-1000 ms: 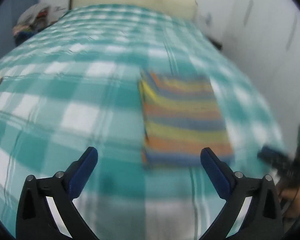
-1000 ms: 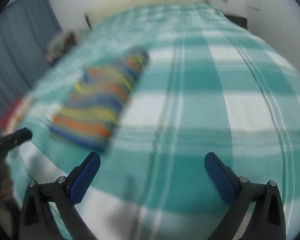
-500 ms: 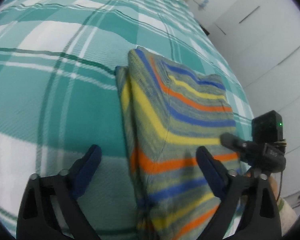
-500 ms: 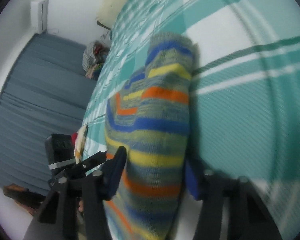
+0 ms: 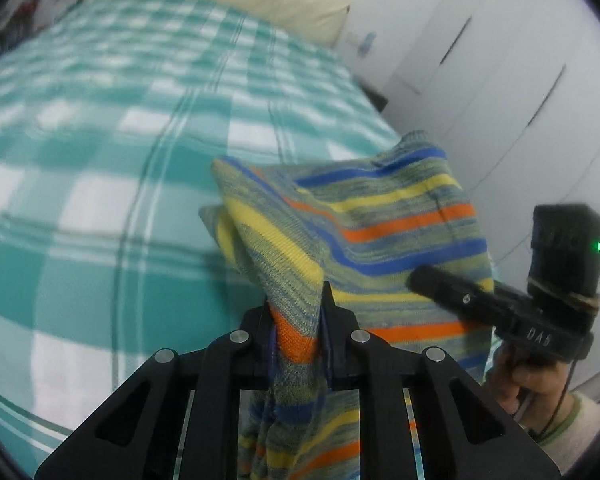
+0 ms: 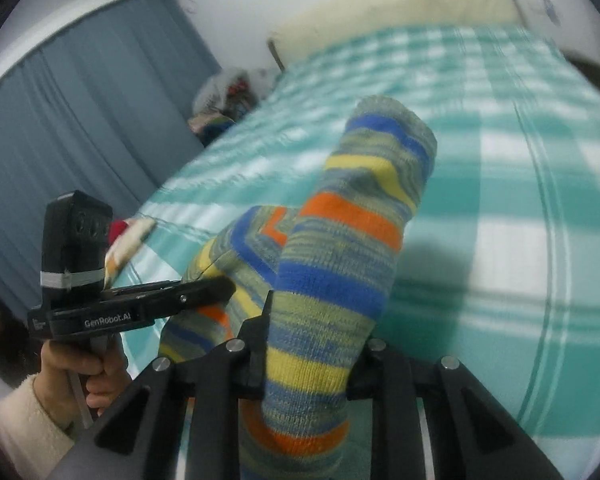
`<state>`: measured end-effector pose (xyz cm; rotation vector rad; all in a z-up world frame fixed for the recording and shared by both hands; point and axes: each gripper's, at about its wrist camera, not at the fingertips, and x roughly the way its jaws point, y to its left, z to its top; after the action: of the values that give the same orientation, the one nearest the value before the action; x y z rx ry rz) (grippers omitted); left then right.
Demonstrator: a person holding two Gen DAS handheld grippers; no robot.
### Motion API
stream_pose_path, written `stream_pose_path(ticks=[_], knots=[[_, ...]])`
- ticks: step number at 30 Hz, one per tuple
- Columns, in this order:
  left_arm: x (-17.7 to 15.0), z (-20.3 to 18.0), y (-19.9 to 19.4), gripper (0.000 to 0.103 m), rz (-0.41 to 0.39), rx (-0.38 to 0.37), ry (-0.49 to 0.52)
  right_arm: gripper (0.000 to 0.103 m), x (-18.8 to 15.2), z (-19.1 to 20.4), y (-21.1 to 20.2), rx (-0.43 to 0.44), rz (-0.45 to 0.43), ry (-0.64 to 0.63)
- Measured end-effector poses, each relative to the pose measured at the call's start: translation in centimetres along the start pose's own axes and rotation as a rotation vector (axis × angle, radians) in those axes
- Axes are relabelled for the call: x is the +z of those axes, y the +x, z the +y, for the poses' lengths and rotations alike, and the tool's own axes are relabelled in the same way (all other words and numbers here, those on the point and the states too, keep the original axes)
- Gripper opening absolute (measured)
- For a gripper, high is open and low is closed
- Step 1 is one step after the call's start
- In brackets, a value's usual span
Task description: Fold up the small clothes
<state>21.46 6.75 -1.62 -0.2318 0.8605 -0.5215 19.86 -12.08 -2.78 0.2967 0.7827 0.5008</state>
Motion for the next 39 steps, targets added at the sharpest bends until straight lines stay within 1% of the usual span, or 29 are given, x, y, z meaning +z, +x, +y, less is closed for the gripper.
stream_pose_path(ticks=[2,3,4,5,6,7,8,9,10,11,12,13,14,15,16,17,18,19,20,21,23,24,26,28,29,31,33,36,39], knots=[[-0.1,0.2,1.4,0.049,0.019,0.029,-0.017,0.026,1.2,-0.8,-0.2,0.008,-0.011,0.026],[-0.8,0.8,2.9,0.08,0.052,0.084,-0.028,0.035,1.4,-2.0,0.1,-0.009,0.01,0.062],[-2.1,2.1,3.0,0.085,0.067,0.152,-0.029,0.06,1.0,-3.5,0.2,-0.042,0.042,0.098],[-3.4,2.9,3.5,0.081,0.075,0.227,-0.022,0.072,0.6,-5.2,0.8,-0.139,0.077,0.131],[-4.2,3.5,3.8,0.078,0.087,0.298,-0.013,0.077,0.0,-6.5,0.7,-0.239,0.089,0.141],[-4.6,3.9,3.4,0.078,0.09,0.337,-0.016,0.077,-0.9,-7.6,0.2,-0.316,0.097,0.139],[-4.7,4.2,2.3,0.078,0.064,0.367,-0.032,0.077,-2.0,-8.5,-0.9,-0.359,0.101,0.133],[-4.5,4.0,1.2,0.078,0.03,0.373,-0.037,0.077,-2.7,-8.7,-1.9,-0.378,0.094,0.129],[-4.4,3.5,-0.1,0.081,-0.013,0.382,-0.034,0.078,-3.3,-8.7,-3.1,-0.407,0.083,0.118],[-4.2,2.4,-2.3,0.083,-0.077,0.407,-0.017,0.079,-4.0,-8.3,-4.7,-0.443,0.071,0.094],[-4.2,1.1,-4.0,0.092,-0.124,0.437,0.006,0.082,-4.4,-7.7,-5.8,-0.466,0.06,0.069],[-4.2,0.2,-5.0,0.1,-0.153,0.456,0.023,0.088,-4.3,-7.0,-6.5,-0.483,0.05,0.043],[-4.4,-1.9,-7.2,0.101,-0.207,0.48,0.064,0.091,-4.6,-5.7,-7.8,-0.504,0.034,0.007],[-4.3,-3.0,-8.2,0.101,-0.235,0.488,0.094,0.094,-4.7,-4.4,-9.0,-0.516,0.015,-0.026],[-4.2,-4.3,-9.1,0.103,-0.257,0.495,0.128,0.096,-4.7,-2.7,-10.3,-0.527,-0.008,-0.064],[-4.4,-5.8,-10.2,0.103,-0.269,0.515,0.159,0.096,-4.6,-1.8,-11.4,-0.527,-0.026,-0.09],[-5.1,-7.8,-11.7,0.103,-0.274,0.549,0.196,0.097,-4.6,-0.8,-12.7,-0.523,-0.047,-0.114],[-4.6,-8.1,-11.8,0.103,-0.276,0.564,0.214,0.098,-4.5,0.6,-14.0,-0.517,-0.067,-0.138],[-5.5,-9.6,-12.9,0.103,-0.275,0.576,0.239,0.1,-4.5,2.0,-15.1,-0.511,-0.086,-0.161],[-5.9,-10.1,-13.2,0.103,-0.27,0.583,0.246,0.102,-4.5,3.3,-15.9,-0.506,-0.098,-0.18],[-7.0,-11.1,-13.5,0.103,-0.251,0.611,0.236,0.102,-4.7,5.8,-17.3,-0.493,-0.107,-0.206],[-7.6,-11.3,-13.6,0.103,-0.238,0.614,0.219,0.102,-5.0,6.4,-17.7,-0.488,-0.103,-0.212],[-9.1,-11.1,-13.3,0.103,-0.187,0.588,0.149,0.102,-5.9,7.9,-18.2,-0.473,-0.081,-0.22],[-10.4,-10.8,-13.0,0.103,-0.16,0.581,0.103,0.102,-7.2,8.6,-18.3,-0.477,-0.077,-0.218],[-11.2,-10.6,-12.9,0.103,-0.164,0.594,0.089,0.102,-8.1,8.7,-18.3,-0.488,-0.074,-0.21],[-12.6,-10.7,-12.7,0.103,-0.184,0.624,0.092,0.102,-10.1,8.8,-18.0,-0.509,-0.063,-0.196],[-13.3,-10.6,-12.2,0.103,-0.171,0.657,0.124,0.102,-11.8,8.6,-17.2,-0.524,-0.034,-0.191],[-13.7,-10.4,-12.2,0.103,-0.139,0.645,0.143,0.102,-12.9,8.6,-16.6,-0.527,0.011,-0.191],[-13.9,-10.4,-12.6,0.103,-0.126,0.599,0.143,0.102,-13.3,8.8,-16.6,-0.518,0.033,-0.176]])
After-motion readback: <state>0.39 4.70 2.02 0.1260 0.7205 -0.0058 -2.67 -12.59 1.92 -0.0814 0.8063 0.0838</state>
